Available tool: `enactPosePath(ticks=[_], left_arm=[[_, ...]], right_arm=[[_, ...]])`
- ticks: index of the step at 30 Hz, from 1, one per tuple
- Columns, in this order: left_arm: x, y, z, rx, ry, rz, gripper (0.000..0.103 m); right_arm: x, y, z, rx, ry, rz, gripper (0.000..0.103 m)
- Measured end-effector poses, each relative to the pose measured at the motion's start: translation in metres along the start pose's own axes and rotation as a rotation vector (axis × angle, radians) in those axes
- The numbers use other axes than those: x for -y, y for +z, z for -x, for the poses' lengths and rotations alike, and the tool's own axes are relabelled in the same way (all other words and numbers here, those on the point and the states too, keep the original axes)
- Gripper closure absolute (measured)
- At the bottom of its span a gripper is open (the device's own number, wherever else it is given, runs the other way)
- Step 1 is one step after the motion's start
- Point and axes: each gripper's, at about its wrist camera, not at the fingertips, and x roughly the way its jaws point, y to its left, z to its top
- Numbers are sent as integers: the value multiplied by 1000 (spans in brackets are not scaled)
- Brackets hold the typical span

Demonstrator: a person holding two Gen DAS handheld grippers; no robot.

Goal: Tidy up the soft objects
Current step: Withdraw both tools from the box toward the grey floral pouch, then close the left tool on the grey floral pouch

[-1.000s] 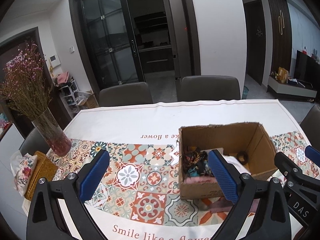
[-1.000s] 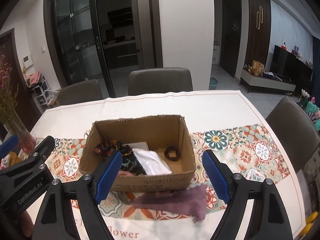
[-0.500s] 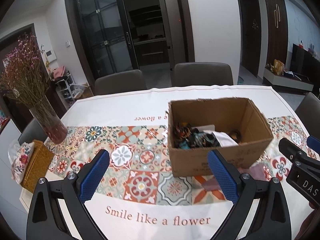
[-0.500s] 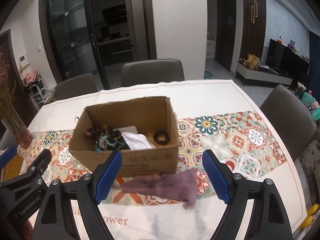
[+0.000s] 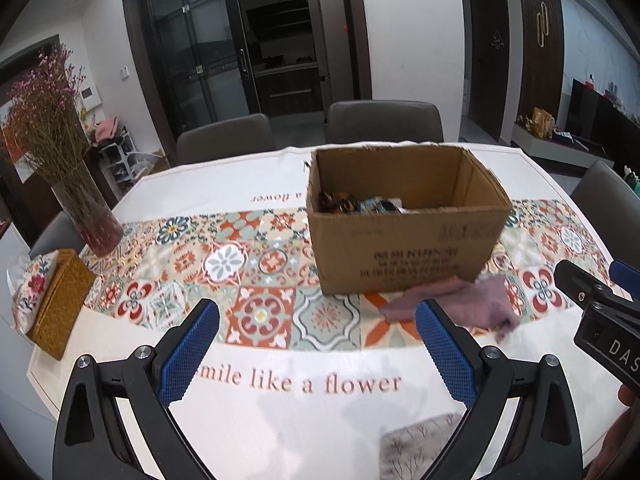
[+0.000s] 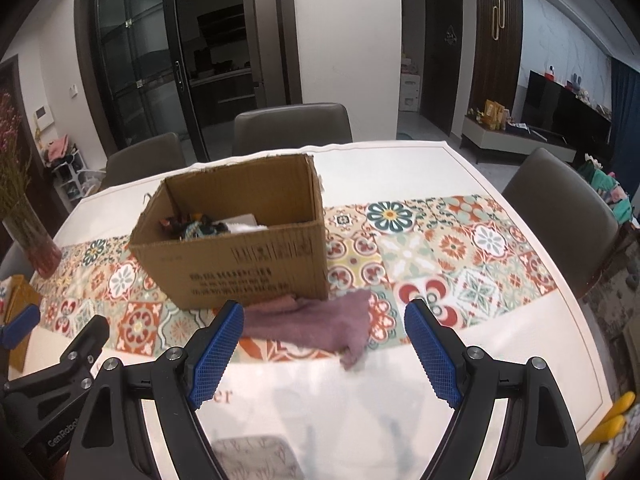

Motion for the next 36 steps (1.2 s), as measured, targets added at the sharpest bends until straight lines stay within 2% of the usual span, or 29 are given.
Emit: enactPosePath(ticks=[12,24,36], left_arm=[[14,-53,8,-51,-47,-13,3],[31,-86,21,-36,-88,-62,3],[56,-113,-4,-109,-192,-98,3]], right_arm=[[18,-51,16,-22,-28,3,20],[38,-96,24,-54,-66,-36,20],[58,-125,11,-115,-94,-75,20]])
